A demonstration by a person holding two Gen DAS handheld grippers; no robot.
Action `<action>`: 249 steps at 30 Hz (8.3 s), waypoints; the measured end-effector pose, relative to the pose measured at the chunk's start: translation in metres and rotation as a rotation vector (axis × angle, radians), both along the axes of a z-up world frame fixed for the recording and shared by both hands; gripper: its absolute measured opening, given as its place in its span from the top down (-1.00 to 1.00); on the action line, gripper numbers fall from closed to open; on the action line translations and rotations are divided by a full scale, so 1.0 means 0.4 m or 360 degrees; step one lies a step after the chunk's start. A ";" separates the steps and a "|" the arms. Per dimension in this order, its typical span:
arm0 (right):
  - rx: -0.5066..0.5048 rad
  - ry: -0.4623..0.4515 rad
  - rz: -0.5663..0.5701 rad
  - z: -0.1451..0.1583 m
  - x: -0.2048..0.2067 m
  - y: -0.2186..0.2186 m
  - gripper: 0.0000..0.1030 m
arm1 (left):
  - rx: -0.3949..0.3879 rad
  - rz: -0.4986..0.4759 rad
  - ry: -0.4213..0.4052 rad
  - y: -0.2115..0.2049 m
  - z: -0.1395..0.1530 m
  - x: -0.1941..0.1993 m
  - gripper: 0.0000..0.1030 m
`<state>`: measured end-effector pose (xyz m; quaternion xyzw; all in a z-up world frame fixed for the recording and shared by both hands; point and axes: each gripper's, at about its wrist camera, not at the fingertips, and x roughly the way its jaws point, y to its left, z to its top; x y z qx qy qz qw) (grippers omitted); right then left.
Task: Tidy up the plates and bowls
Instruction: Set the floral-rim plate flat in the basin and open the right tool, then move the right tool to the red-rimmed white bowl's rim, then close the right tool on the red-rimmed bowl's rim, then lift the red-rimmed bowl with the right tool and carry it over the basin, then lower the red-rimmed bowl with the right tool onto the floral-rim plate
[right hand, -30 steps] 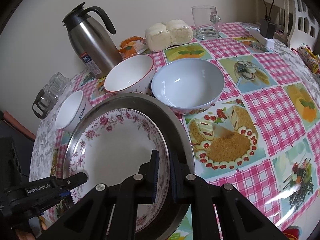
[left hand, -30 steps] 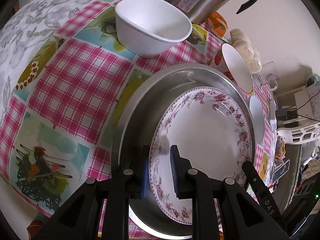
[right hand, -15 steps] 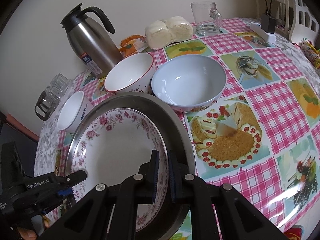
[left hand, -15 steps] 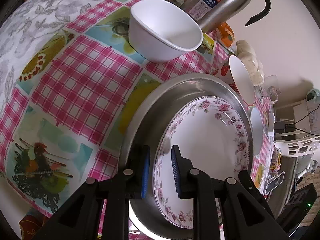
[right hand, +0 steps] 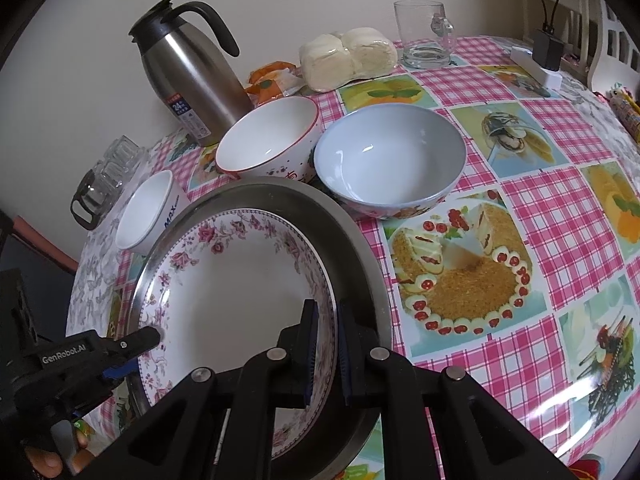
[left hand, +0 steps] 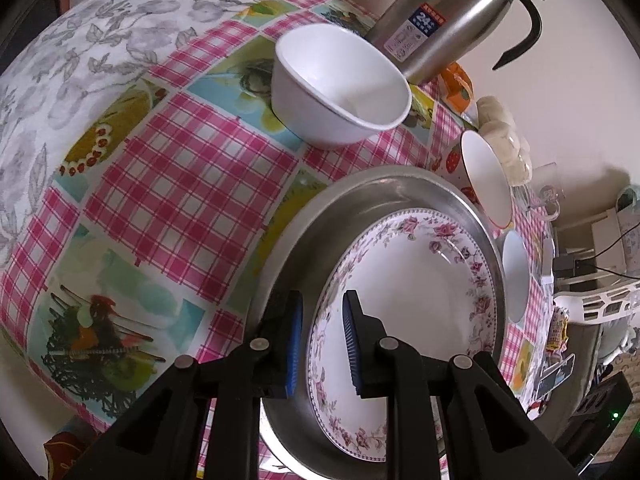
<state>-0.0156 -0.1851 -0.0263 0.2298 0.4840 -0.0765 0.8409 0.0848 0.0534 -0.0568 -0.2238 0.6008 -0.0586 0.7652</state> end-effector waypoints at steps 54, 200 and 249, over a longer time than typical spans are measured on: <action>-0.0315 -0.0088 0.0060 0.062 -0.007 0.019 -1.00 | 0.0494 -0.0169 -0.0228 -0.062 0.072 0.001 -0.68; -0.0299 -0.0355 0.0282 0.218 0.089 0.035 0.69 | 0.0102 -0.0487 -0.0588 -0.219 0.240 0.042 0.61; -0.0186 -0.0179 0.0337 0.135 0.013 0.099 0.69 | 0.0059 -0.0443 -0.0379 -0.146 0.174 -0.023 0.58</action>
